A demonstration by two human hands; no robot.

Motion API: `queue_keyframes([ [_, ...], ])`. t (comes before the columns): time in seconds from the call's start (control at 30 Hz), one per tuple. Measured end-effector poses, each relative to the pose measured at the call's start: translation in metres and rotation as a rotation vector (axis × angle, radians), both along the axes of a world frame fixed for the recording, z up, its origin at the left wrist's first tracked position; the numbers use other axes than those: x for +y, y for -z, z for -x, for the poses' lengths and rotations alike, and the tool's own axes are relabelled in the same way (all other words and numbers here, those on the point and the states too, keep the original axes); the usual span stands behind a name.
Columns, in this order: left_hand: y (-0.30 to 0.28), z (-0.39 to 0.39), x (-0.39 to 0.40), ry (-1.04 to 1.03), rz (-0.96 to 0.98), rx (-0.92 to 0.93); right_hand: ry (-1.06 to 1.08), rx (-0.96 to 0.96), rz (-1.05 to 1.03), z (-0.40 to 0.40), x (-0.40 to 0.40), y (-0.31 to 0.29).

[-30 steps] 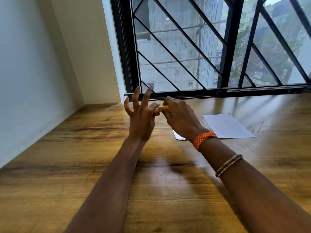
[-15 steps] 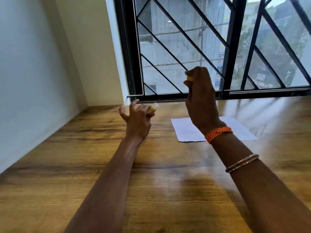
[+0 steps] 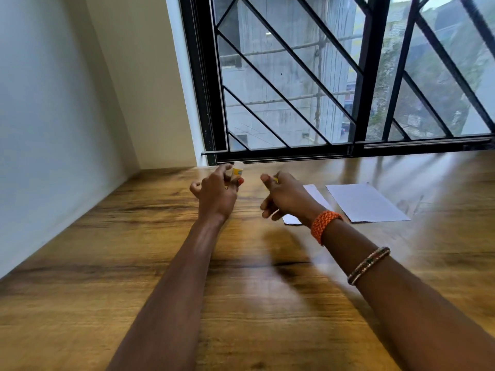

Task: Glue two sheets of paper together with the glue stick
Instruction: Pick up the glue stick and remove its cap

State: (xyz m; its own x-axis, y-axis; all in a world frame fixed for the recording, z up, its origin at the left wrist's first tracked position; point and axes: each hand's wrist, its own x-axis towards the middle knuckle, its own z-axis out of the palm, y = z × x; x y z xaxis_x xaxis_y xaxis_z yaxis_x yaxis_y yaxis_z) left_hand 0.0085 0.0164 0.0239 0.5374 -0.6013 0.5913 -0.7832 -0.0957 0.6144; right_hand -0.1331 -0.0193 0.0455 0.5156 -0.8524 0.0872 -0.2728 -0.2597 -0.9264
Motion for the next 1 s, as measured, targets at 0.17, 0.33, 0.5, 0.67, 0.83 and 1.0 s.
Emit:
queue_keyframes([
  [0.17, -0.003, -0.006, 0.002, -0.039, 0.022, 0.066, 0.008, 0.127, 0.342, -0.011, 0.008, 0.01],
  [0.33, -0.001, -0.011, 0.002, 0.011, 0.112, 0.128, -0.096, 0.021, 0.451, -0.016, 0.02, 0.013],
  [0.5, -0.003, -0.008, 0.006, 0.017, 0.105, 0.169, -0.171, 0.334, 0.949, -0.019, 0.023, 0.027],
  [0.67, -0.005, -0.006, 0.007, -0.027, 0.087, 0.194, -0.165, 0.417, 1.04, -0.02, 0.023, 0.027],
  [0.83, -0.01, -0.001, 0.009, -0.074, 0.095, 0.28, -0.219, 0.435, 0.971, -0.021, 0.019, 0.032],
  [1.0, -0.016, 0.007, 0.01, -0.044, 0.142, 0.475, -0.026, 0.272, 1.047, -0.021, 0.021, 0.026],
])
